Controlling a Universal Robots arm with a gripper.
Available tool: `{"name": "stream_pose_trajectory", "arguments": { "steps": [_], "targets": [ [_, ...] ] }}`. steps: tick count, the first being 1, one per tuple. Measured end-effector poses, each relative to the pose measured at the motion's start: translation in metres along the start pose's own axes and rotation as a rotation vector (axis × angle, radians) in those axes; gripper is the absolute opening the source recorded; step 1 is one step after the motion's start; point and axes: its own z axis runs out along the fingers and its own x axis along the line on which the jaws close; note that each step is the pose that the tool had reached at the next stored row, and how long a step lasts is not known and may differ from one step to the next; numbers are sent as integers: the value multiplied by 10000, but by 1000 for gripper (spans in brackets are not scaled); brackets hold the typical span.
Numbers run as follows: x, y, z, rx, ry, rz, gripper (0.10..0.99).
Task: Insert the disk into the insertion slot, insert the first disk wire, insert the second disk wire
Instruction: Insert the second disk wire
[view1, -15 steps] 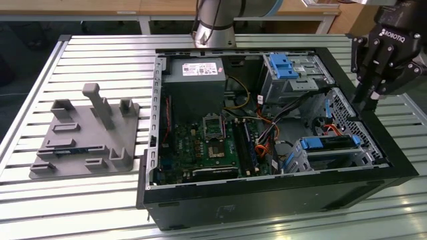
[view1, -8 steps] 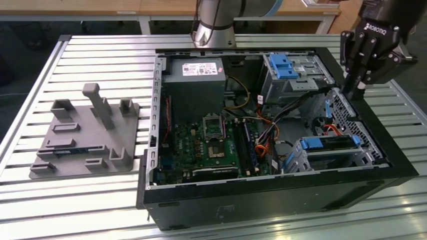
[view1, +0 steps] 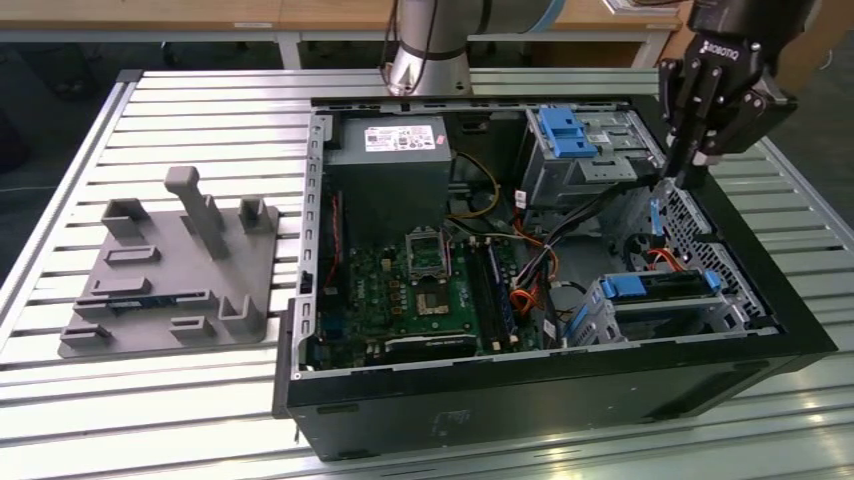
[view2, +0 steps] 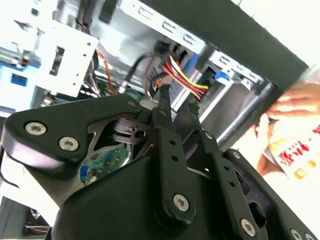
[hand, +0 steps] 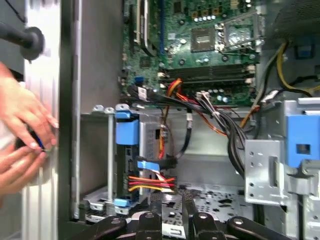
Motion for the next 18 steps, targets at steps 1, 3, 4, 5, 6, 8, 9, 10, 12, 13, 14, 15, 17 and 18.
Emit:
{"name": "stream_pose_trajectory", "arguments": {
  "steps": [1, 3, 4, 5, 6, 8, 9, 10, 12, 13, 14, 15, 17, 18],
  "targets": [
    [-7, 21, -1, 2, 180, 6, 302],
    [-12, 58, 0, 9, 538, 8, 302],
    [-13, 69, 0, 17, 701, -4, 302],
    [-15, 77, 2, 28, 845, -26, 302],
    [-18, 84, 4, 44, 971, -60, 302],
    [-26, 100, 10, 71, 1136, -120, 314],
    [-45, 120, 21, 86, 1189, -157, 373],
    [-62, 144, 32, 92, 1199, -172, 373],
    [-102, 202, 49, 101, 1205, -182, 435],
    [-121, 231, 53, 106, 1231, -191, 435],
    [-135, 252, 56, 111, 1281, -204, 435],
    [-143, 268, 59, 121, 1345, -227, 435],
    [-150, 298, 69, 146, 1460, -289, 435],
    [-152, 317, 78, 157, 1495, -315, 435]
  ]
}}
